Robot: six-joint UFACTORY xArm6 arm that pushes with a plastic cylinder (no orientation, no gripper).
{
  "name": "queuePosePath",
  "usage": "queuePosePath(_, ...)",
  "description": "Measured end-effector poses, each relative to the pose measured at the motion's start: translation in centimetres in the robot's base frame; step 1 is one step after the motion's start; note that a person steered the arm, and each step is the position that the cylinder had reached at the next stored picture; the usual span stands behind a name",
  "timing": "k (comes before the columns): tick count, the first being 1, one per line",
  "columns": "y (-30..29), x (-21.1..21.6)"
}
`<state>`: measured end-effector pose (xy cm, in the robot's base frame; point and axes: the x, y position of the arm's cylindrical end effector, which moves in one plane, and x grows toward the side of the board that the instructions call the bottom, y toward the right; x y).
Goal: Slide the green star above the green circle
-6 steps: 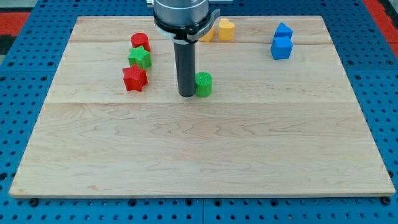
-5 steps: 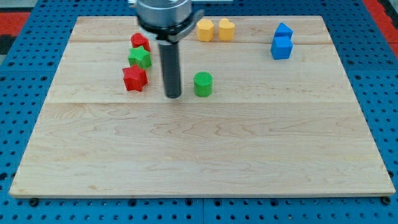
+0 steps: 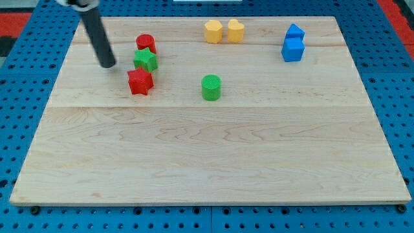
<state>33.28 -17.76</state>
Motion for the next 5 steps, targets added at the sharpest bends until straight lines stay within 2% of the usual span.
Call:
queuePosePath(2, 8.3, -0.2)
queuePosePath(5, 12.0, -2.4)
